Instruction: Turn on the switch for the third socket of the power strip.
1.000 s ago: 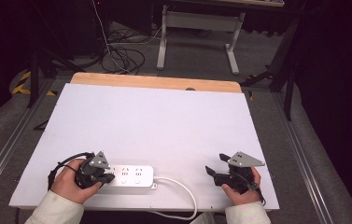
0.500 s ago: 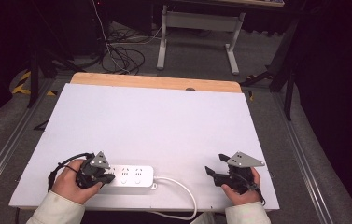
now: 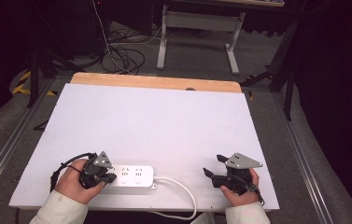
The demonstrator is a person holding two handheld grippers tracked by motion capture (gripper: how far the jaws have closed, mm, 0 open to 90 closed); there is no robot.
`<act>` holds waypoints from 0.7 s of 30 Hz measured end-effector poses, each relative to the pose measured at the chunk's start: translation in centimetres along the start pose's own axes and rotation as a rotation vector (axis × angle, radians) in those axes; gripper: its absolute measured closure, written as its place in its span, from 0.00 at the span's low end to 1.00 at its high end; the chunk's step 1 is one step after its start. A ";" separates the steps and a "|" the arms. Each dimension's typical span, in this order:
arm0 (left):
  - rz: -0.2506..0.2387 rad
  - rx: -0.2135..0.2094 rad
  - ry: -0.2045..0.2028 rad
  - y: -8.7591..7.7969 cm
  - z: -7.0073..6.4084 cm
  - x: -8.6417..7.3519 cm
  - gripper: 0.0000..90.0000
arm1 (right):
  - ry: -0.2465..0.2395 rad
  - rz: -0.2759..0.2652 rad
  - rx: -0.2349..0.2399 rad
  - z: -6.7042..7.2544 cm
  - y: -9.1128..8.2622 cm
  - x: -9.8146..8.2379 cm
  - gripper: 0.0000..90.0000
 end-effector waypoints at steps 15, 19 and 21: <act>-0.015 -0.026 -0.026 0.0 0.3 -0.3 1.00 | 0.001 -0.002 0.004 0.0 0.0 0.0 0.32; -0.017 -0.026 -0.025 0.0 0.3 -0.3 1.00 | 0.001 -0.002 0.005 0.0 0.0 0.0 0.32; -0.011 -0.022 -0.020 0.0 0.4 -0.4 1.00 | 0.001 -0.003 0.005 0.0 0.0 0.0 0.32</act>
Point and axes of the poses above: each handheld gripper's, and its own axes: y roughly forward along the jaws, x roughly out of its top, z roughly to its left, the point moved 4 cm from there along y, roughly forward along the jaws, and after that the axes turned 15 degrees about -y, right-handed, at the moved point
